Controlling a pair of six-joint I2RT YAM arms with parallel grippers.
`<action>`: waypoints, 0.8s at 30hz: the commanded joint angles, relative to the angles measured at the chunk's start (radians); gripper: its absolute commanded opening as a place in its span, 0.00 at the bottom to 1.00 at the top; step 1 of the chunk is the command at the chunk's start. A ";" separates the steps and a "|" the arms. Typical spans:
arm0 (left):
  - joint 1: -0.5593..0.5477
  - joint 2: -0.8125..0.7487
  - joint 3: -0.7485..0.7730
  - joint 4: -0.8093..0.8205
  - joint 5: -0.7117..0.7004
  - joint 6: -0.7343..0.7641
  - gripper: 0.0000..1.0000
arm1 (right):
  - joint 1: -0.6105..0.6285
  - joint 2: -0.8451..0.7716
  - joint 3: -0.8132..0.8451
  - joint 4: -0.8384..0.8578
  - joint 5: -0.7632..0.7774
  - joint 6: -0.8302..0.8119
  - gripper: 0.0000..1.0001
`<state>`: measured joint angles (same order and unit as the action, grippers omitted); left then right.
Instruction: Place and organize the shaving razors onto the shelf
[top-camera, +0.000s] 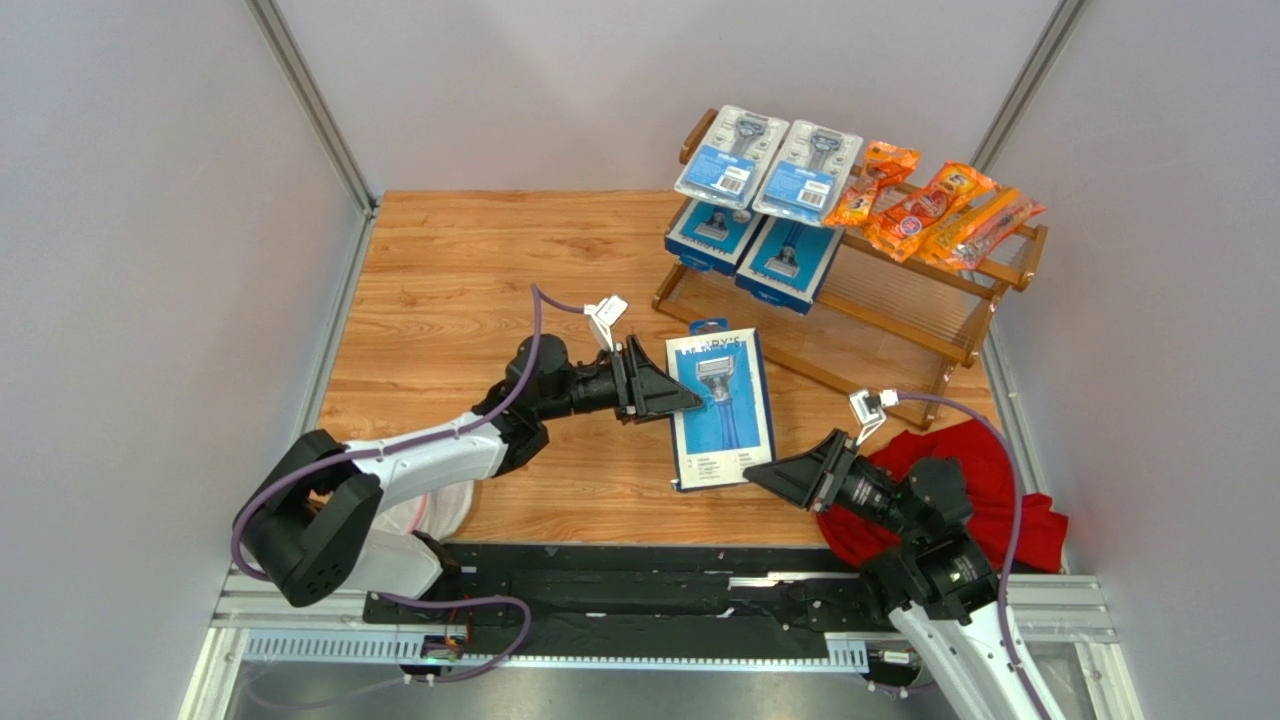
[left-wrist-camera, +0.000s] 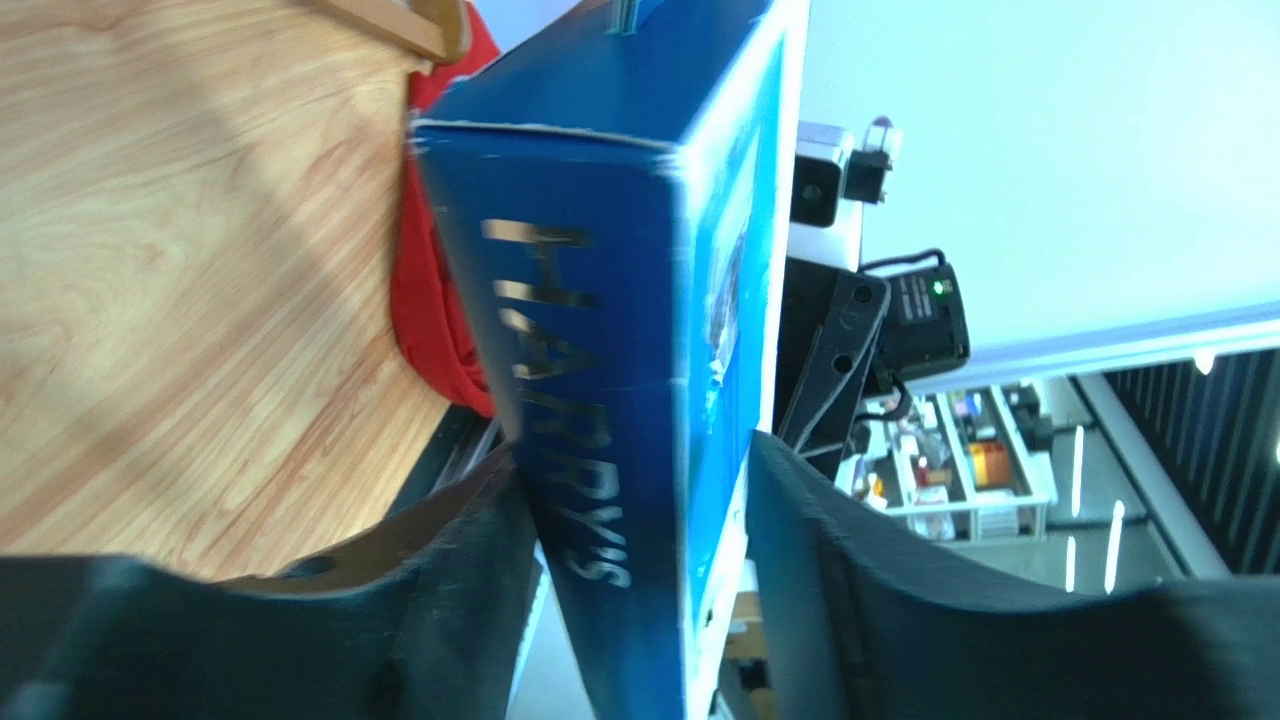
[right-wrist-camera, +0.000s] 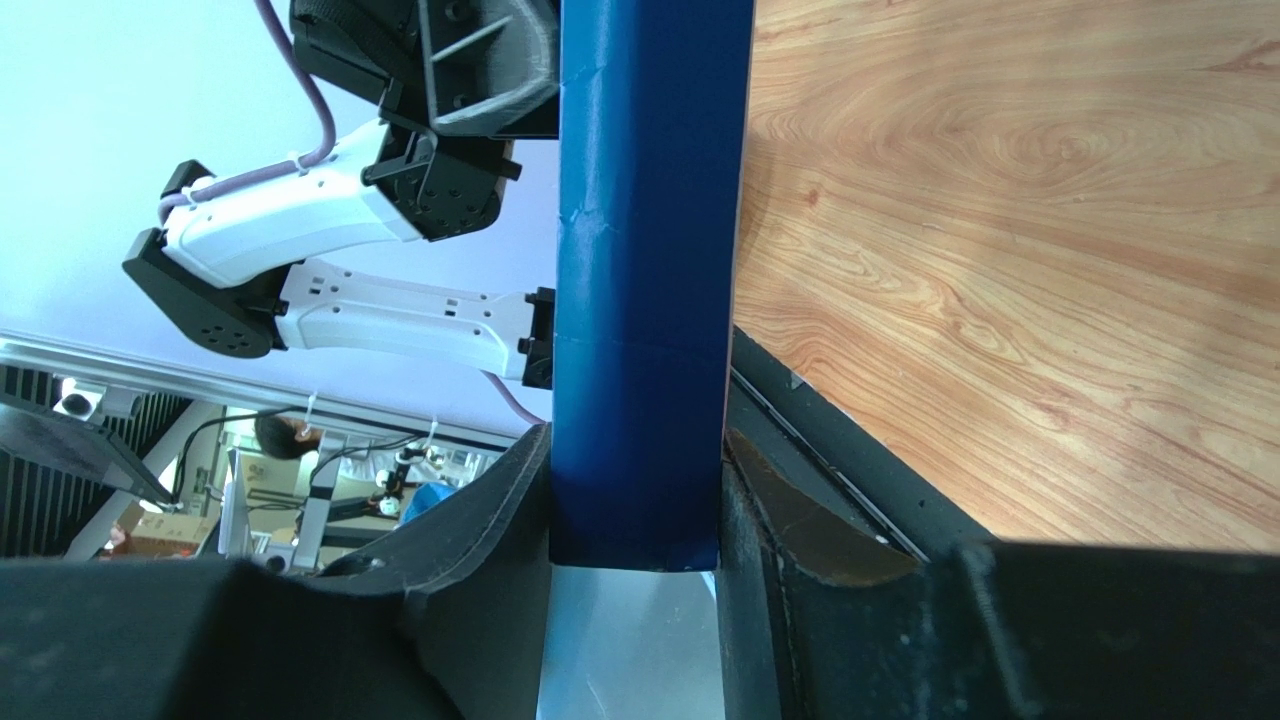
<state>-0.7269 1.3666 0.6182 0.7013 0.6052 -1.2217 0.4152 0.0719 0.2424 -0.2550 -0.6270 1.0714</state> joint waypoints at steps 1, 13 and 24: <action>-0.006 -0.099 0.018 -0.155 -0.064 0.141 0.69 | 0.000 -0.015 0.008 -0.018 0.015 -0.019 0.00; -0.005 -0.339 0.190 -1.009 -0.460 0.516 0.86 | -0.001 -0.017 0.000 -0.036 0.033 -0.025 0.00; 0.001 -0.468 0.170 -1.238 -0.667 0.539 0.89 | 0.000 -0.018 0.020 -0.055 0.073 -0.027 0.00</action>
<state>-0.7261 0.9161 0.7811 -0.4446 0.0154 -0.7246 0.4156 0.0700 0.2417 -0.3519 -0.5835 1.0607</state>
